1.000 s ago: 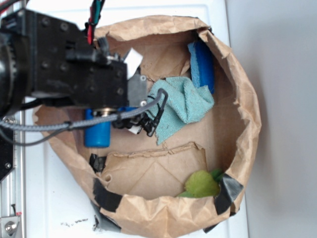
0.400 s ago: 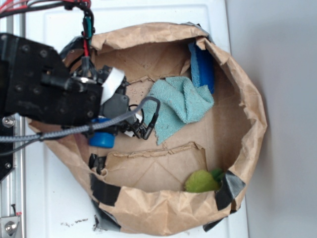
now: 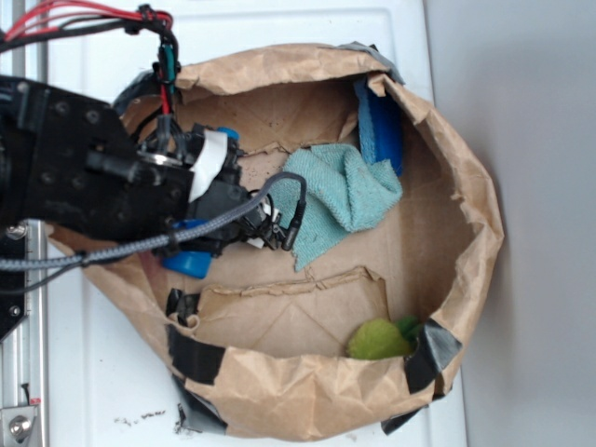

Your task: Grab the blue bottle.

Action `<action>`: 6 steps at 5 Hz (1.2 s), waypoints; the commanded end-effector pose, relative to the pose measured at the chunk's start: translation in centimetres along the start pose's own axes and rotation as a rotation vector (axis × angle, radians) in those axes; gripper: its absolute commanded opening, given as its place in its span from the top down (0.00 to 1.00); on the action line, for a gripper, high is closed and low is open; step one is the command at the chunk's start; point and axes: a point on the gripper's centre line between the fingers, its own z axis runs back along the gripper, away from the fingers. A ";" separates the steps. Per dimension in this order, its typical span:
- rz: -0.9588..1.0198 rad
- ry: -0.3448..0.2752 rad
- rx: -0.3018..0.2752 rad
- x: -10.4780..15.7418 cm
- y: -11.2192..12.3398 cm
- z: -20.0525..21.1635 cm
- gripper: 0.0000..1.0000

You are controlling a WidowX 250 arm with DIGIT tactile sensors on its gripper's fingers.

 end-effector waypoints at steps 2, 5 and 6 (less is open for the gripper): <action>0.029 0.007 -0.049 1.4 1.9 2.0 1.00; -0.238 0.112 -0.194 2.9 -6.4 12.0 1.00; -0.460 0.259 -0.188 3.9 -6.9 14.0 1.00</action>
